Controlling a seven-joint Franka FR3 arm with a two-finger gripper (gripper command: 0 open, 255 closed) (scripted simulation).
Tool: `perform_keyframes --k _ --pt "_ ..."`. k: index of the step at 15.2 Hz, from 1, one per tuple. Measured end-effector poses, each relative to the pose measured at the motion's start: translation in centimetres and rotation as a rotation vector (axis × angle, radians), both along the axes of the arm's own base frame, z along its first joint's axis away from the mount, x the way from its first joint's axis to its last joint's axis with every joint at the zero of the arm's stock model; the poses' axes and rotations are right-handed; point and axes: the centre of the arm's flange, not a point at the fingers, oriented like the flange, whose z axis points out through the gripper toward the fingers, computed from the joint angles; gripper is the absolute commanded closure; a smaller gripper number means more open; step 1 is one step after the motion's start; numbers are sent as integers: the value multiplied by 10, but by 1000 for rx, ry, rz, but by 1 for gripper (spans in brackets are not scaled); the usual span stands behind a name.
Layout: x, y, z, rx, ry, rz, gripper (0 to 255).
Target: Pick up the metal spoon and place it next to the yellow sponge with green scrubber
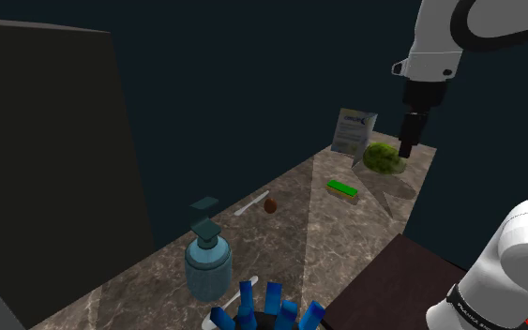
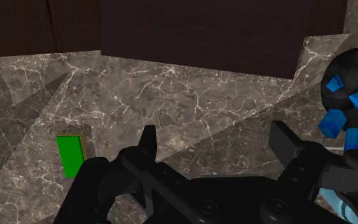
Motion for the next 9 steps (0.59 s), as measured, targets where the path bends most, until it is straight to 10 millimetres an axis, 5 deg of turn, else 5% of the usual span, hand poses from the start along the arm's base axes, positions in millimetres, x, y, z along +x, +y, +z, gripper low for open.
perform_keyframes --k 2,9 --pt "-1 3 -4 2 -1 -16 0" --pt "-16 53 -69 22 -15 -247 0"
